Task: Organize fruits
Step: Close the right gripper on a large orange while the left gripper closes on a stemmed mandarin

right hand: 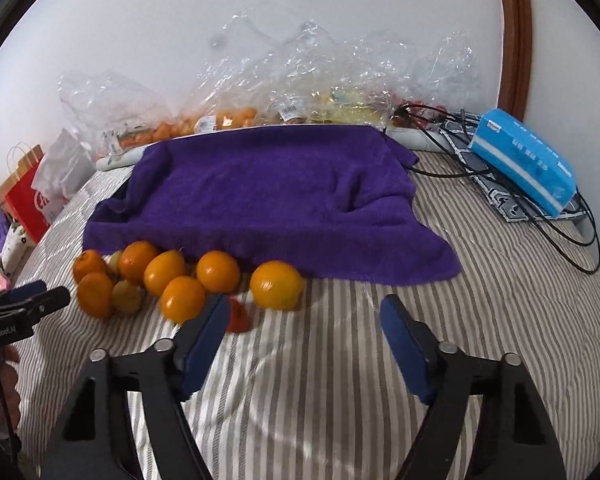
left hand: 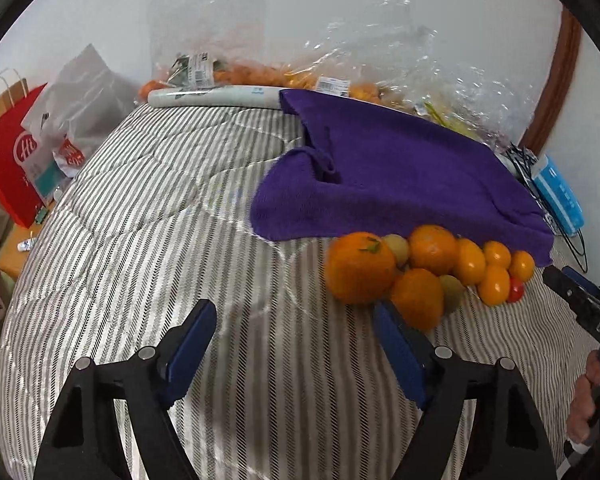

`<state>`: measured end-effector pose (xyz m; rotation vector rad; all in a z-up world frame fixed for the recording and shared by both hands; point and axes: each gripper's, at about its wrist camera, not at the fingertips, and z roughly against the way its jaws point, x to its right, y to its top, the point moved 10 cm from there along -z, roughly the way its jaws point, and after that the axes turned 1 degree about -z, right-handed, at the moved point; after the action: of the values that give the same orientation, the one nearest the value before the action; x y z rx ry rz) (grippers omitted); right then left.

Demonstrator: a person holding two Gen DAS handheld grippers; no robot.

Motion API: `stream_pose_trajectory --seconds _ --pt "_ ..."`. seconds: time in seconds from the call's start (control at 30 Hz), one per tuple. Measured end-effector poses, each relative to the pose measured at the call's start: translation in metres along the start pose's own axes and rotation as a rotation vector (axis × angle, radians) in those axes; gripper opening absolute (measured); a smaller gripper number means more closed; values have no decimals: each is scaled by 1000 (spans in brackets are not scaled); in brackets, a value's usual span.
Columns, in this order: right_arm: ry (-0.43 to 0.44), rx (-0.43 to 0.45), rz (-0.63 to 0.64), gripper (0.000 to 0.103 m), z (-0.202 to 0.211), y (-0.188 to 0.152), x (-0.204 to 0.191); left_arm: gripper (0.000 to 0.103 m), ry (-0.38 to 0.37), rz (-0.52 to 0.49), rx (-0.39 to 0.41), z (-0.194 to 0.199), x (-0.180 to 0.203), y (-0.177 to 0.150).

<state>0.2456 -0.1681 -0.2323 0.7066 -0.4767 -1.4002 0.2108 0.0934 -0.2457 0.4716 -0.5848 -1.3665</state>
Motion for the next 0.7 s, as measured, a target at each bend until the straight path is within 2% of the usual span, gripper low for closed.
stream_pose_trajectory --seconds 0.2,0.33,0.43,0.6,0.7 --pt "67 -81 9 61 -26 0 -7 79 -7 -31 6 -6 -6 2" --pt "67 -95 35 58 -38 -1 -12 79 -12 -52 -23 -15 -5 0" --pt "62 -108 51 53 -47 -2 -15 79 -27 -53 -12 -18 -3 1" --pt "29 -104 110 36 -49 -2 -17 78 -64 -94 8 -19 8 2" --pt "56 -100 94 36 -47 -2 -13 74 -78 -134 23 -18 19 4"
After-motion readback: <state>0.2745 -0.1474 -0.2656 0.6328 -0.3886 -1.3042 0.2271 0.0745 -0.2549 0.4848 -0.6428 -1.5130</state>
